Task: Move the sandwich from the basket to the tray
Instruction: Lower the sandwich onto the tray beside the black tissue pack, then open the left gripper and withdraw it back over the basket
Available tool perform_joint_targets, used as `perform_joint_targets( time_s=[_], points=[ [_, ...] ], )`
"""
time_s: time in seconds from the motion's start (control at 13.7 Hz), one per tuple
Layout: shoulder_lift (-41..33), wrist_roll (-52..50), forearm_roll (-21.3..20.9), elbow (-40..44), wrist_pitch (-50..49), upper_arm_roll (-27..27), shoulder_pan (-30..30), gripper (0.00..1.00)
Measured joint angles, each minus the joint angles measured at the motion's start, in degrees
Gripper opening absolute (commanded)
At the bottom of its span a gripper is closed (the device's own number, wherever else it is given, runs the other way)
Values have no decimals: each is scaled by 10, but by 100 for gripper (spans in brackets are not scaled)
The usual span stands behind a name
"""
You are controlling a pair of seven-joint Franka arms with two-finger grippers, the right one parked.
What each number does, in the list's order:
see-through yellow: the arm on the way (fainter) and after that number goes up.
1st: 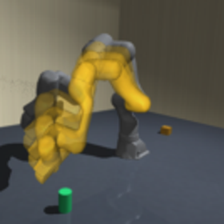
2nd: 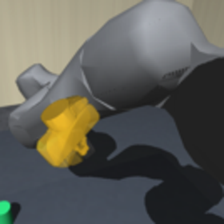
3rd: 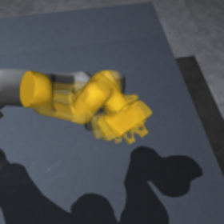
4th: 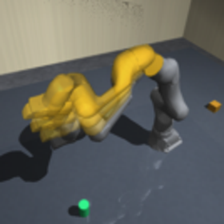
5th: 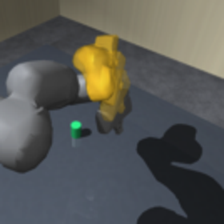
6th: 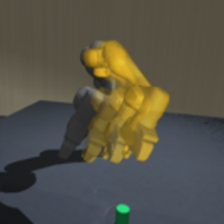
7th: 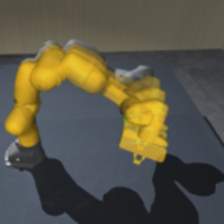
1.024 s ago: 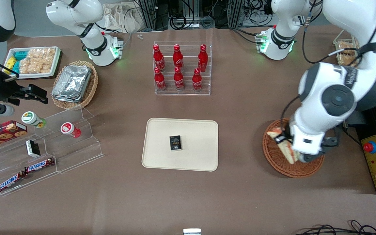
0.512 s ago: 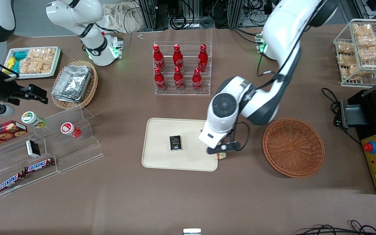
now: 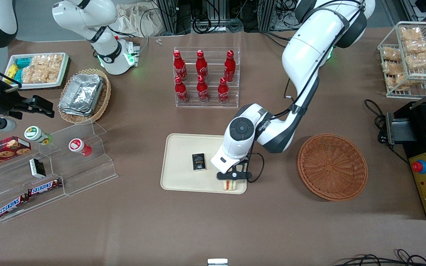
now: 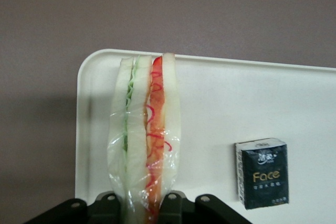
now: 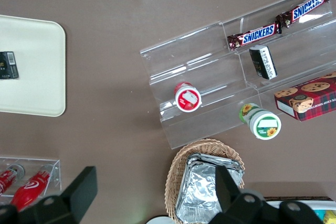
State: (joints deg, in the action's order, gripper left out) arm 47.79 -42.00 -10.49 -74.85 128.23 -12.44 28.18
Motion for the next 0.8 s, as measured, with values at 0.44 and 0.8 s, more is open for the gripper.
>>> perform_joint_targets(
  time_s=[0.44, 0.8],
  points=[
    [4, 1, -12, 2, -37, 1, 1, 100],
    [-77, 3, -14, 2, -155, 11, -15, 98]
  ],
)
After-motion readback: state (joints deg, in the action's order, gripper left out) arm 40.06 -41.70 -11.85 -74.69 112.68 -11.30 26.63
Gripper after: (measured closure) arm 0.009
